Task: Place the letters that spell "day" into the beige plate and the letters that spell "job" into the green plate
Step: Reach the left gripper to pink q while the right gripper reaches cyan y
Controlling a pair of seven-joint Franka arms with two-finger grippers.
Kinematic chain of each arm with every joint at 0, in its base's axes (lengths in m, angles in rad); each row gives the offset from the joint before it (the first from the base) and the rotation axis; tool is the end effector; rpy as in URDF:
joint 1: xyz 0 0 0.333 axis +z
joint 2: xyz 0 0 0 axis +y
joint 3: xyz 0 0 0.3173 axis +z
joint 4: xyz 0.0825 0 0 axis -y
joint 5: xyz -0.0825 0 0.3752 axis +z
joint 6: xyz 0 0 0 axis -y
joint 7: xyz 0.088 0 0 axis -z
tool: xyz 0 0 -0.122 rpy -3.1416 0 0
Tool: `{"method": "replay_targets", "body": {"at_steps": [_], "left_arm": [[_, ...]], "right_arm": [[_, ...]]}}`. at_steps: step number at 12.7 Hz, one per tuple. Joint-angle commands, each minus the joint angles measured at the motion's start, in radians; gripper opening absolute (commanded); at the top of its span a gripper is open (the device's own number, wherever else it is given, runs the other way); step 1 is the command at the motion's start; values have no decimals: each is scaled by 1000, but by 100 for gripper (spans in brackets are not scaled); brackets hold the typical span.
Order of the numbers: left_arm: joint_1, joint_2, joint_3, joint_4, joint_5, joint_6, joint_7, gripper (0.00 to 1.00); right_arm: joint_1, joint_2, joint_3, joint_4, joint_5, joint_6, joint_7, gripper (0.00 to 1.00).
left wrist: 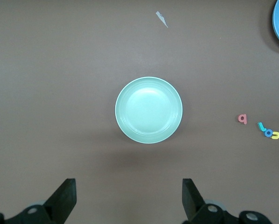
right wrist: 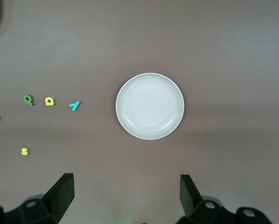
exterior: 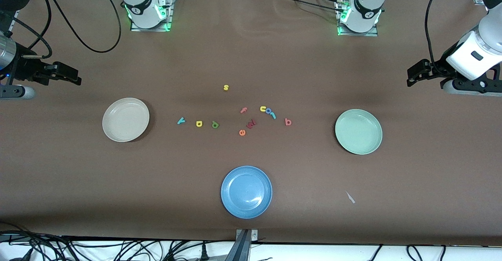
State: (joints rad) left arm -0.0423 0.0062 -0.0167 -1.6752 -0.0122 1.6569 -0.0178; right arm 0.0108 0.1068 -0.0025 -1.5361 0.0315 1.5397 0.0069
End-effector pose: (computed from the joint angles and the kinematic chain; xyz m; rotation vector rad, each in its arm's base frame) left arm 0.5504 -0.0339 0.5663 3.1294 -0.0626 -0.0391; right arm 0.5709 0.0087 0.5646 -3.1070 -0.0012 0.1608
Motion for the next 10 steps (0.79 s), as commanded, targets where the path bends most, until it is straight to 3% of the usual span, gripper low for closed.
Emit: {"method": "replay_targets", "body": {"at_steps": [1, 10], "left_arm": [[-4, 12, 1, 14, 24, 0, 16, 100], [-7, 64, 1, 19, 24, -3, 6, 100]], "right_arm": [[-6, 1, 3, 10, 4, -1, 12, 100], [-3, 2, 3, 7, 4, 0, 12, 100]]}}
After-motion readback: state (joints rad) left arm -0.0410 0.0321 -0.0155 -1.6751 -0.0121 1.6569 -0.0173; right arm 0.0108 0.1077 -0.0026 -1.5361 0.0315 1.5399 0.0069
